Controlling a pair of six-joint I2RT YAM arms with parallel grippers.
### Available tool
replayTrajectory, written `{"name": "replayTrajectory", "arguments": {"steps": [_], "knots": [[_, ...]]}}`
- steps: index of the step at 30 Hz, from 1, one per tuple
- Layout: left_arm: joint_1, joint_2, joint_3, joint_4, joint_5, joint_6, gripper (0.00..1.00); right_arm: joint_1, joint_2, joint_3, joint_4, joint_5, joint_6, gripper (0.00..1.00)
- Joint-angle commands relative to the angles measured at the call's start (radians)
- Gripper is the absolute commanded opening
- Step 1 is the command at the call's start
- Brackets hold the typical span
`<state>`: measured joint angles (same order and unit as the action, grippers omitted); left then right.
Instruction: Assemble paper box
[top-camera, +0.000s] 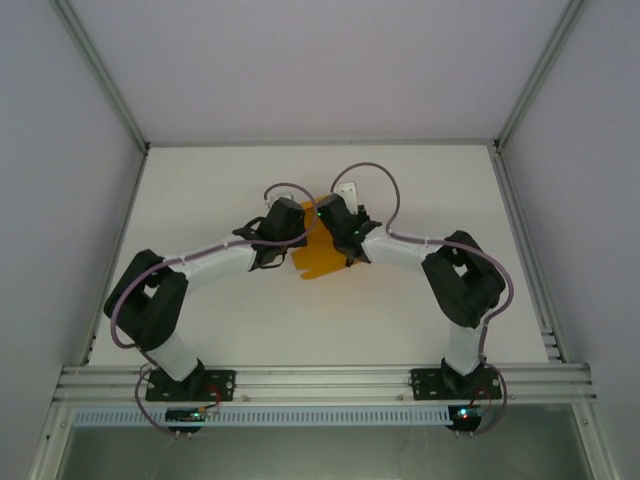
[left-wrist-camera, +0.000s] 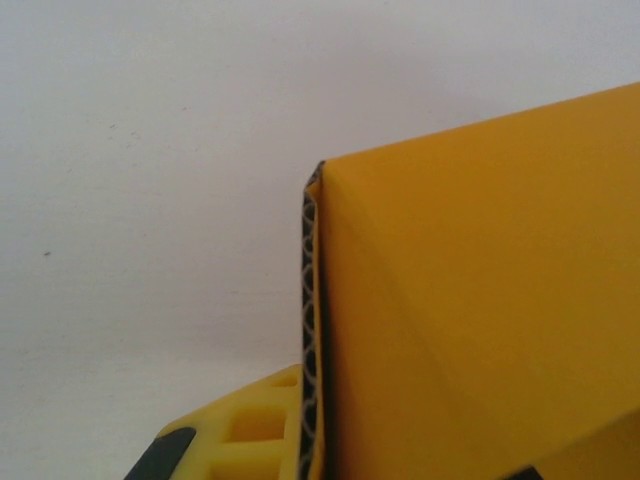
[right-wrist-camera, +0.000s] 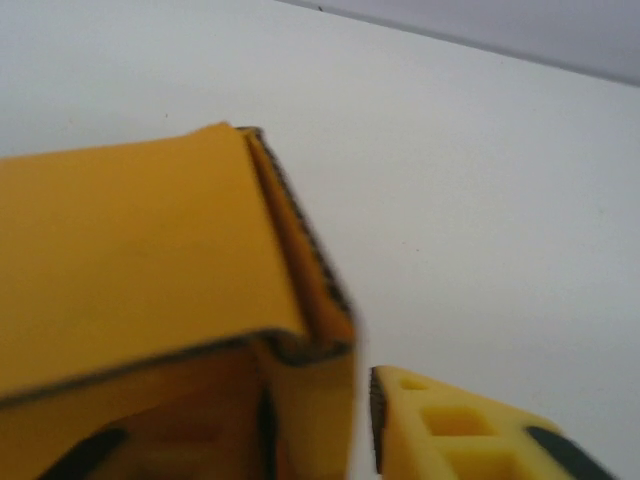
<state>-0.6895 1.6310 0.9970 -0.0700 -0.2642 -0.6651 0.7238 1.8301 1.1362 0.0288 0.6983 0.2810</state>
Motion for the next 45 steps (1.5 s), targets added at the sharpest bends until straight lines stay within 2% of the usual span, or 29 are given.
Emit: {"name": "replayTrajectory", "arguments": {"steps": [1, 3, 6, 11, 15, 18, 20, 22, 26, 28, 31, 34, 38, 45], "knots": [[0.008, -0.020, 0.002, -0.094, -0.037, -0.010, 0.00, -0.037, -0.093, -0.115, 0.189, -0.034, -0.138, 0.40], [0.008, -0.023, -0.006, -0.082, -0.027, -0.008, 0.00, -0.027, -0.149, -0.159, 0.233, -0.116, -0.163, 0.48], [0.007, -0.032, -0.013, -0.062, -0.014, 0.004, 0.00, -0.024, -0.232, -0.209, 0.242, -0.309, -0.171, 0.62], [0.008, -0.045, -0.021, -0.042, -0.008, 0.033, 0.00, -0.038, -0.361, -0.270, 0.226, -0.605, -0.153, 0.99], [0.009, -0.069, -0.031, -0.019, 0.011, 0.090, 0.00, -0.044, -0.457, -0.292, 0.186, -0.639, -0.120, 0.99], [0.026, -0.102, -0.021, -0.053, 0.089, 0.243, 0.00, -0.055, -0.563, -0.323, 0.137, -0.598, -0.092, 0.99], [0.042, -0.118, 0.018, -0.159, 0.191, 0.389, 0.00, -0.069, -0.650, -0.341, 0.062, -0.560, -0.071, 0.99], [0.044, -0.129, 0.055, -0.289, 0.248, 0.508, 0.00, -0.100, -0.732, -0.353, -0.048, -0.537, -0.031, 0.99], [0.030, -0.122, 0.100, -0.509, 0.303, 0.686, 0.00, -0.203, -0.859, -0.361, -0.314, -0.549, 0.068, 0.99], [0.000, -0.101, 0.131, -0.596, 0.235, 0.741, 0.00, -0.255, -0.924, -0.390, -0.387, -0.553, 0.095, 0.99], [-0.036, -0.026, 0.202, -0.734, 0.228, 0.837, 0.00, -0.328, -1.007, -0.433, -0.444, -0.596, 0.099, 0.99], [-0.073, 0.073, 0.272, -0.812, 0.145, 0.889, 0.00, -0.383, -1.056, -0.463, -0.458, -0.633, 0.101, 0.99], [-0.103, 0.192, 0.328, -0.774, 0.042, 0.924, 0.00, -0.430, -1.061, -0.466, -0.464, -0.682, 0.103, 0.99], [-0.133, 0.387, 0.416, -0.677, -0.186, 0.915, 0.00, -0.461, -1.022, -0.469, -0.447, -0.694, 0.108, 0.99]]}}
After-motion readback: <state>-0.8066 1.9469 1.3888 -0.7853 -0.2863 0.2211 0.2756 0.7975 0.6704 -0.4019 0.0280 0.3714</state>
